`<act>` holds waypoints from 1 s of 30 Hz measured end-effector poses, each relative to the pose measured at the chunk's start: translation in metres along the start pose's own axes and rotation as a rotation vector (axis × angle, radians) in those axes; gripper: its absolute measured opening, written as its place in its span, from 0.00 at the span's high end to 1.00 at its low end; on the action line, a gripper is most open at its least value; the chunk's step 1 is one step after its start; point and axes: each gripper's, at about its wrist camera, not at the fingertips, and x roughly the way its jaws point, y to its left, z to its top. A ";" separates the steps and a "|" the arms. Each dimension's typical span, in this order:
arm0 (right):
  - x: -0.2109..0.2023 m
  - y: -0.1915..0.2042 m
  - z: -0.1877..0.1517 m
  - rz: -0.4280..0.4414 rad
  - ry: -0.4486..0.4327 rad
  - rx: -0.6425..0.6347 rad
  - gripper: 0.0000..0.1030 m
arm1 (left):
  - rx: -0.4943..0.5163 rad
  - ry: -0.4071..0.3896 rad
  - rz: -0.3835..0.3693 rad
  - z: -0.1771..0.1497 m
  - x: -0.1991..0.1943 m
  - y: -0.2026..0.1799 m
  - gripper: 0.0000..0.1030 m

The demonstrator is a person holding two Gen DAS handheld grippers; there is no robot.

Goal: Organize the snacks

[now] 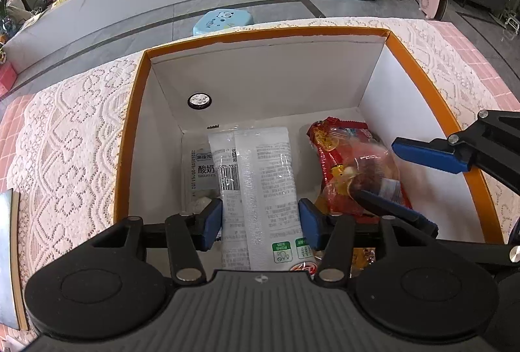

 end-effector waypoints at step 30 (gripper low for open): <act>-0.127 -0.018 -0.014 -0.066 -0.195 0.151 0.09 | -0.075 -0.360 0.026 -0.020 -0.142 -0.008 0.25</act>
